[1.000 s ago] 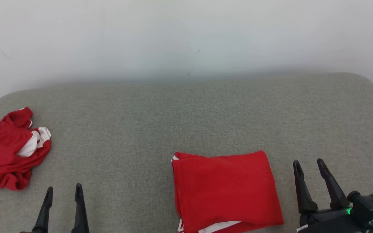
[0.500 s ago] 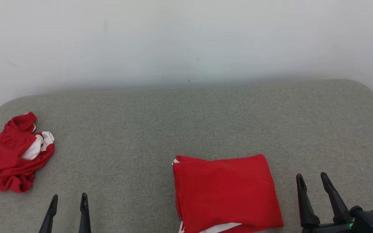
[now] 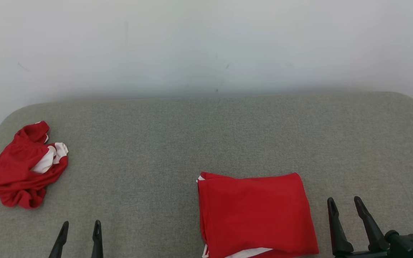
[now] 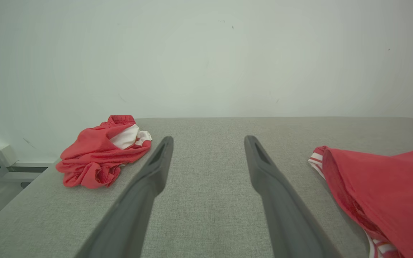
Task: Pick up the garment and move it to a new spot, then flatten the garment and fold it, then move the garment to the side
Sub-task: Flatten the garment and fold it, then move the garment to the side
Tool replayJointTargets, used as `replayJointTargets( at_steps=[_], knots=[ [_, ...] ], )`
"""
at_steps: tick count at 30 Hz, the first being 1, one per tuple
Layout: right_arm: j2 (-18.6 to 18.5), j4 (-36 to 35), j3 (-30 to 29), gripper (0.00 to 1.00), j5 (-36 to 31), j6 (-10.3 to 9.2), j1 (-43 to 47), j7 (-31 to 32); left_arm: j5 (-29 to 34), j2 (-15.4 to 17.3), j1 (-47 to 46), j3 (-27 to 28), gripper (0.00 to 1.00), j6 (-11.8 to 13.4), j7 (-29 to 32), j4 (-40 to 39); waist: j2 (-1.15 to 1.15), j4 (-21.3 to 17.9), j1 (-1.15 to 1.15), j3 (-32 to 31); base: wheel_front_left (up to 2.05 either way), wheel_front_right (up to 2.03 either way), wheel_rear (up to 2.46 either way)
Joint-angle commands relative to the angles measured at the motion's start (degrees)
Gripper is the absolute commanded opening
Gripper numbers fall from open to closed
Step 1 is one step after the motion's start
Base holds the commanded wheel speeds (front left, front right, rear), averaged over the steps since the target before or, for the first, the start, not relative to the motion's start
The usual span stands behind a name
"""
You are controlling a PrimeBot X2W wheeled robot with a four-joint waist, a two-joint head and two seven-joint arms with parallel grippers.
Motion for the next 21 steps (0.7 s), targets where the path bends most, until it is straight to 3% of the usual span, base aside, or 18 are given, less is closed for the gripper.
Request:
replayJointTargets(
  at_steps=[1,21],
  knots=[
    [0.21,0.15,-0.13,1.00,-0.58,-0.14,0.40,0.03,-0.34,0.27,0.41,-0.16,1.00,-0.34,-0.18,0.20,0.00,0.05,0.00,0.02,0.00,0.00,0.00],
    [-0.97,0.73,1.14,1.00,-1.01,-0.14,-2.31,1.37,-0.30,0.06,-0.54,-0.40,1.00,-0.18,-0.19,0.85,0.00,0.36,0.00,0.15,0.00,0.00,0.00]
  ],
)
